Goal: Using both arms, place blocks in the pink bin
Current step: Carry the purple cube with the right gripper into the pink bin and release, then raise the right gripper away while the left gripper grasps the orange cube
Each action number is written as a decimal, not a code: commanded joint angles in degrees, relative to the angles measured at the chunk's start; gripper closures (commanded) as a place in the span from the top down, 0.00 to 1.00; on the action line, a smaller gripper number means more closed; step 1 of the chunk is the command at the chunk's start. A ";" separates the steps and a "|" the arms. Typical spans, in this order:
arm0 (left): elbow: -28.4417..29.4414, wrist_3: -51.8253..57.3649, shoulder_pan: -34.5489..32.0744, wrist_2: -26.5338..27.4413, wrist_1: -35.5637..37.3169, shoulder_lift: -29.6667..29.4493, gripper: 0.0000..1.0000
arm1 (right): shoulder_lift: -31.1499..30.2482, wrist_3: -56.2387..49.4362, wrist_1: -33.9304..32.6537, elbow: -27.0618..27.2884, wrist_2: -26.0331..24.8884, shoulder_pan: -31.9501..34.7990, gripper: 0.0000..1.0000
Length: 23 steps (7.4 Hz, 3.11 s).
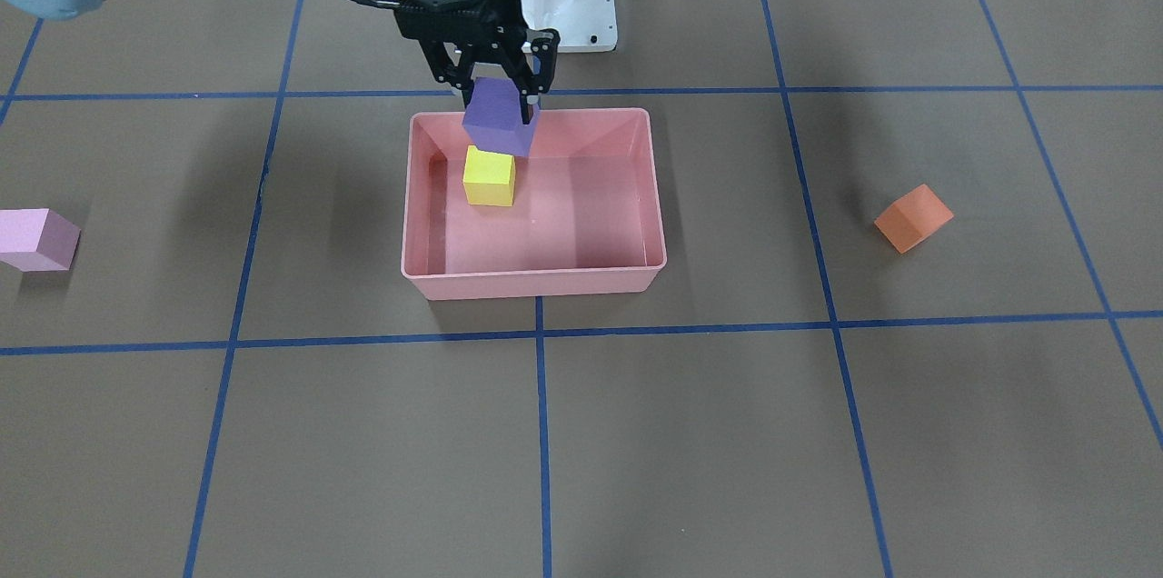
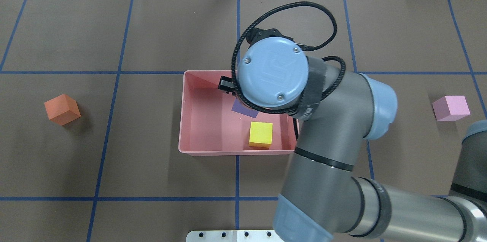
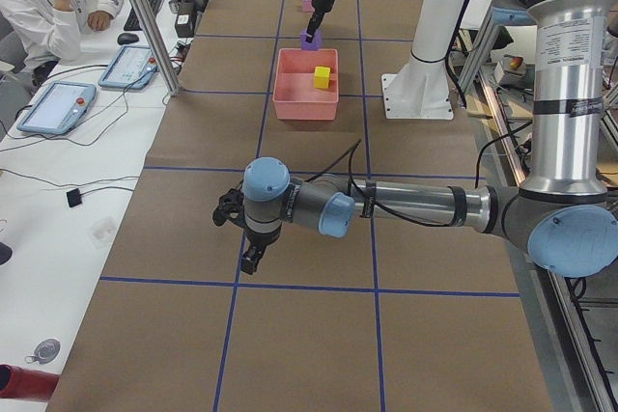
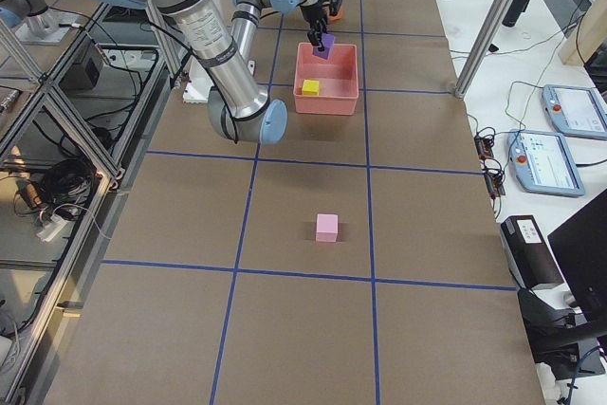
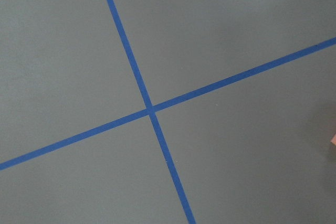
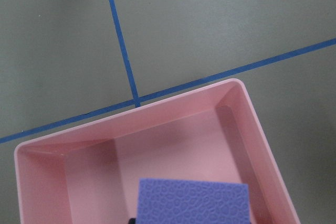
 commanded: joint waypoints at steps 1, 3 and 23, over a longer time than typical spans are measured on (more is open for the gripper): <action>0.91 -0.18 -0.12 0.00 -0.97 -0.06 1.00 | 4.41 0.11 -0.23 -6.34 -3.46 -3.04 0.98; 0.57 -3.84 -0.12 0.00 -1.14 -0.15 1.00 | 4.41 -0.07 -0.49 -5.91 -3.56 -3.32 1.00; -3.48 -92.20 39.86 16.52 -16.00 -2.87 0.88 | -30.22 -72.49 1.97 1.83 34.85 45.20 1.00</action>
